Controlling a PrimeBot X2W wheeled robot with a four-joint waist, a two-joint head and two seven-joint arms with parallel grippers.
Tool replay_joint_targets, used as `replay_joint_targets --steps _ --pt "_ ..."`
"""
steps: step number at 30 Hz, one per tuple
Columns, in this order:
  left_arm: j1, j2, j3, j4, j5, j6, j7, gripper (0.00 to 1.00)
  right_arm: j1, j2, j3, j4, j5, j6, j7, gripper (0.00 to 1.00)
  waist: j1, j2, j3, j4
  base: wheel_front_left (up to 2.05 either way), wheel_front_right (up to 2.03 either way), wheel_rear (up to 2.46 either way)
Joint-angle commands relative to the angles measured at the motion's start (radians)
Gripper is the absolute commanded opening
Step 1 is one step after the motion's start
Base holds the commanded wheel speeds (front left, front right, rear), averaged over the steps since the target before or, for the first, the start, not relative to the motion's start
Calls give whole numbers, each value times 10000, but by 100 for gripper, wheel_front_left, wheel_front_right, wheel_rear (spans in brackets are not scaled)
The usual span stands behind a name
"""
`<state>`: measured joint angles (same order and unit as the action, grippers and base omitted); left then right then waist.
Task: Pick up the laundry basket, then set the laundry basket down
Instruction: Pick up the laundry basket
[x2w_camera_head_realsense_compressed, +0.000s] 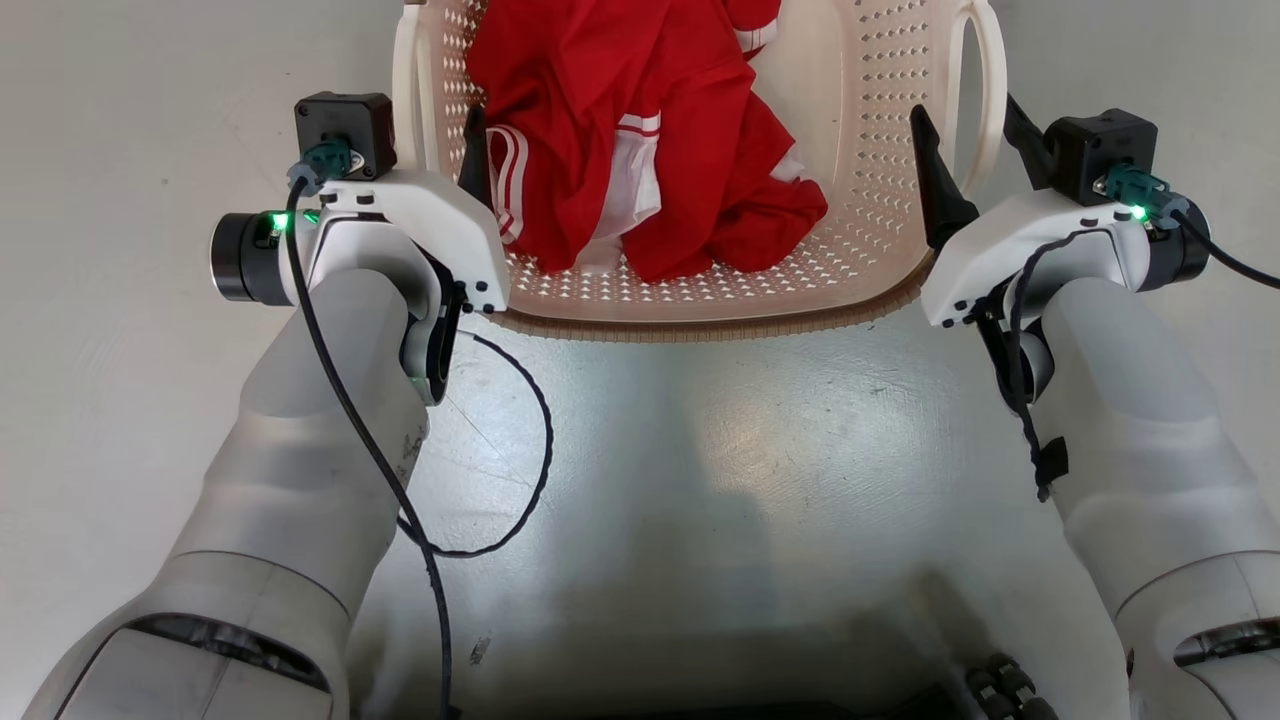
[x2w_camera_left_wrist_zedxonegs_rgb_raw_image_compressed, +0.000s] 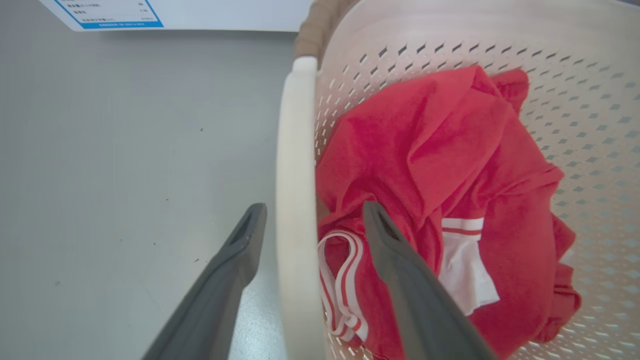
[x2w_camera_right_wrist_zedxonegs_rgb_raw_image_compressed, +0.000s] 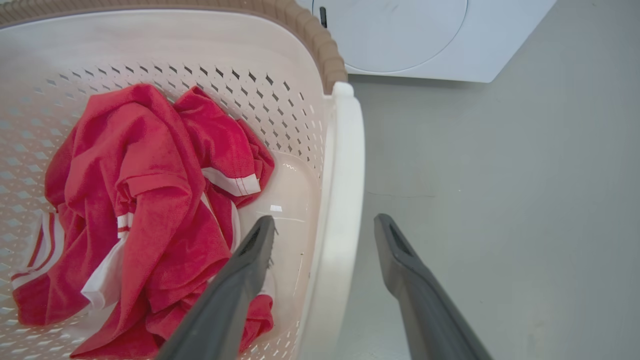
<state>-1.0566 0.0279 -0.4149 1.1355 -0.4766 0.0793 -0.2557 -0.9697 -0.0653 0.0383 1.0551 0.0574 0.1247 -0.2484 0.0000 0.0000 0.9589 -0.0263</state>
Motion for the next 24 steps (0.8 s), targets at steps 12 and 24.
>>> replay_joint_targets --steps 12,24 --pt "-64 223 -174 334 -172 -87 -54 0 170 151 542 424 570 60 -133 0 0 0 -111 -25 0 0 0" --pt "39 223 -819 252 -797 8 -58 0 79 151 1212 1101 967 60 -134 0 0 0 -380 -29 0 0 0"
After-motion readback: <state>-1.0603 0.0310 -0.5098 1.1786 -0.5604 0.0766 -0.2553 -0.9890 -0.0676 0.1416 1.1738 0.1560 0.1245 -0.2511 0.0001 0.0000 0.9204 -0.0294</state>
